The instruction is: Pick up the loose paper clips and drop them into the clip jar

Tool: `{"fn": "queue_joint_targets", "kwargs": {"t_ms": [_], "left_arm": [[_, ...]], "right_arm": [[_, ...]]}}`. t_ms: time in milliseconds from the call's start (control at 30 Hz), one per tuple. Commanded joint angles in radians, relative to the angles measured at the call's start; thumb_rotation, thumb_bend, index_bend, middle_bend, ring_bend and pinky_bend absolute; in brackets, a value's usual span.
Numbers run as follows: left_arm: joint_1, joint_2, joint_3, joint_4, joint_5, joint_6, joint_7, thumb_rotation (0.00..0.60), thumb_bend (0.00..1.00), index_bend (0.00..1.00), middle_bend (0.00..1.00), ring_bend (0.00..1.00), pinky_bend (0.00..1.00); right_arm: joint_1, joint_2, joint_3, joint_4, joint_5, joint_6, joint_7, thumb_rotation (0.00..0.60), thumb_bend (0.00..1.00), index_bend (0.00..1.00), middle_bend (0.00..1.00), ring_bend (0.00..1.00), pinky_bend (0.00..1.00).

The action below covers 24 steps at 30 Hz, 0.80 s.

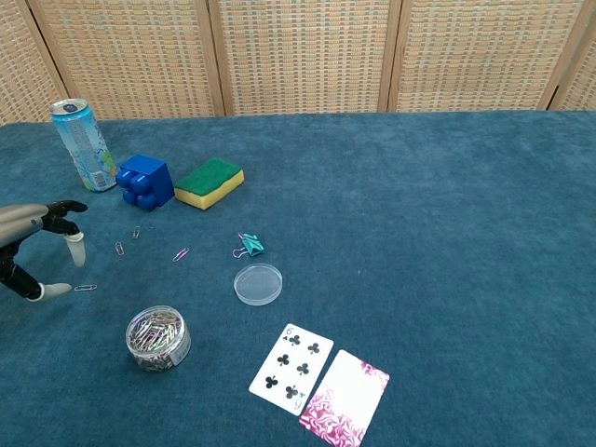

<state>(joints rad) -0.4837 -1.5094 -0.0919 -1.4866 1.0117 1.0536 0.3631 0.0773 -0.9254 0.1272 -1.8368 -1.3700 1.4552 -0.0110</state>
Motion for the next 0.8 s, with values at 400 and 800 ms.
{"fn": "queue_joint_targets", "kwargs": {"t_ms": [400, 800], "left_arm": [[-0.003, -0.020, 0.000, 0.026, -0.023, -0.009, 0.012, 0.600, 0.38, 0.51, 0.00, 0.00, 0.00], [-0.008, -0.040, -0.002, 0.044, -0.041, -0.019, 0.026, 0.600, 0.39, 0.51, 0.00, 0.00, 0.00]], "right_arm": [[-0.001, 0.002, -0.002, 0.000, -0.003, 0.000, 0.003, 0.600, 0.00, 0.00, 0.00, 0.00, 0.00], [0.001, 0.003, -0.002, 0.001, -0.001, -0.004, 0.008, 0.600, 0.00, 0.00, 0.00, 0.00, 0.00]]}}
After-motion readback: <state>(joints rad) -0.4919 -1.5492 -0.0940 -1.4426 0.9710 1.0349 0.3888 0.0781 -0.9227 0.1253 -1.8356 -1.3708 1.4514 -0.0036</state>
